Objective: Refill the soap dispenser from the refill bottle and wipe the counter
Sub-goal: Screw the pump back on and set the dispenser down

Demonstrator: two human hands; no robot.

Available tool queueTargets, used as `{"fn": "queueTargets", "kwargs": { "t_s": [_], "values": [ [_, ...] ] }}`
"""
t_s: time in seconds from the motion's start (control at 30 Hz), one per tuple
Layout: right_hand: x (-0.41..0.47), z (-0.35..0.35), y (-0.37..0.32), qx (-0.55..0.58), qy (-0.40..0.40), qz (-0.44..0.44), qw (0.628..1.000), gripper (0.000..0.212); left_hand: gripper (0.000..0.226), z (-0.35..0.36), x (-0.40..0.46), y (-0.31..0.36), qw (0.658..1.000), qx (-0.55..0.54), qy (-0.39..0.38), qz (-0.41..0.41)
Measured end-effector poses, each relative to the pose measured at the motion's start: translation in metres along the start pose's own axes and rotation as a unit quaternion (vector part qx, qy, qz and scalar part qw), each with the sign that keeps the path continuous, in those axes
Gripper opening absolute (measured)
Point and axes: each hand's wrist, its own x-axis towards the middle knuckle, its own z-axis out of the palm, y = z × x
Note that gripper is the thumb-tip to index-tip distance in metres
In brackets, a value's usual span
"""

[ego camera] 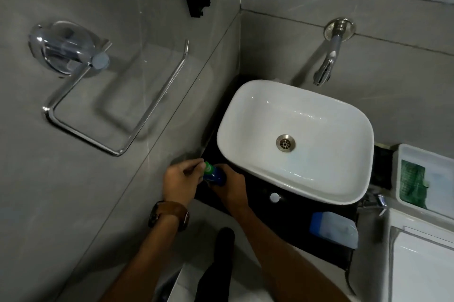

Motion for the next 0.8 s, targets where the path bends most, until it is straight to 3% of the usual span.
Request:
{"fn": "queueTargets", "kwargs": {
  "t_s": [0.6, 0.8],
  "values": [
    [0.015, 0.028, 0.020, 0.028, -0.001, 0.018, 0.999, 0.053, 0.022, -0.001, 0.001, -0.032, 0.998, 0.014, 0.054, 0.004],
    [0.002, 0.011, 0.018, 0.013, -0.018, 0.019, 1.000, 0.073, 0.017, -0.002, -0.007, -0.039, 0.992, 0.076, 0.096, 0.042]
  ]
}}
